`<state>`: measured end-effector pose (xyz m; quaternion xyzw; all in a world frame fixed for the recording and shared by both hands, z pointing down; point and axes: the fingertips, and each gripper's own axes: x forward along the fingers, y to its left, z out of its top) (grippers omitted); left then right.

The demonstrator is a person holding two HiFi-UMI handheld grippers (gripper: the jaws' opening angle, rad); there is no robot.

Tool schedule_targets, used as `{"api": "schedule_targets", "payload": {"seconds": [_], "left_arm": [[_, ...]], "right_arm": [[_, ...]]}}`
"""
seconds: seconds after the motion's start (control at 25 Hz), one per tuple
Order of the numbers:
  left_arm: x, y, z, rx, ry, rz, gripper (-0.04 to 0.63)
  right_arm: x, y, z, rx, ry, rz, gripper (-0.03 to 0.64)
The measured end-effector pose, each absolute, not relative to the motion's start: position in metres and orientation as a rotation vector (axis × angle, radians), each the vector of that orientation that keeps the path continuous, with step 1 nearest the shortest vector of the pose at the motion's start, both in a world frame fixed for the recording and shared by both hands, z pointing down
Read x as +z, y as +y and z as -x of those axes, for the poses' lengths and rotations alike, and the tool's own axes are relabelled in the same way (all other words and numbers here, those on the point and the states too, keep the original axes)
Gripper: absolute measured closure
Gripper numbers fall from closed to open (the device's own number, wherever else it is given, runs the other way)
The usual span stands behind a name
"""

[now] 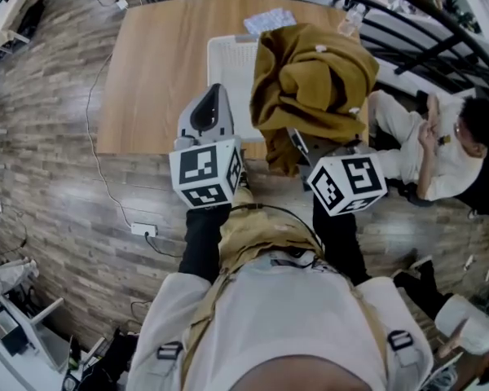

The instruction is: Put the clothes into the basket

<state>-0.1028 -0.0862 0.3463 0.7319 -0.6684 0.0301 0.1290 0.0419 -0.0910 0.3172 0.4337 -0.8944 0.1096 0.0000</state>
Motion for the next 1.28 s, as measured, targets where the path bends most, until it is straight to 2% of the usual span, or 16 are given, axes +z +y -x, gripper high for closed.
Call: {"api": "schedule_targets", "payload": {"seconds": [0.72, 1.28], "left_arm": [[0.374, -0.169, 0.174, 0.128, -1.831, -2.127, 0.594], [0.398, -0.181, 0.158, 0.183, -1.817, -2.069, 0.594]], "right_arm": [[0.349, -0.169, 0.032, 0.422, -2.698, -1.419, 0.261], [0.389, -0.185, 0.033, 0.559, -2.657, -1.337, 0.261]]}}
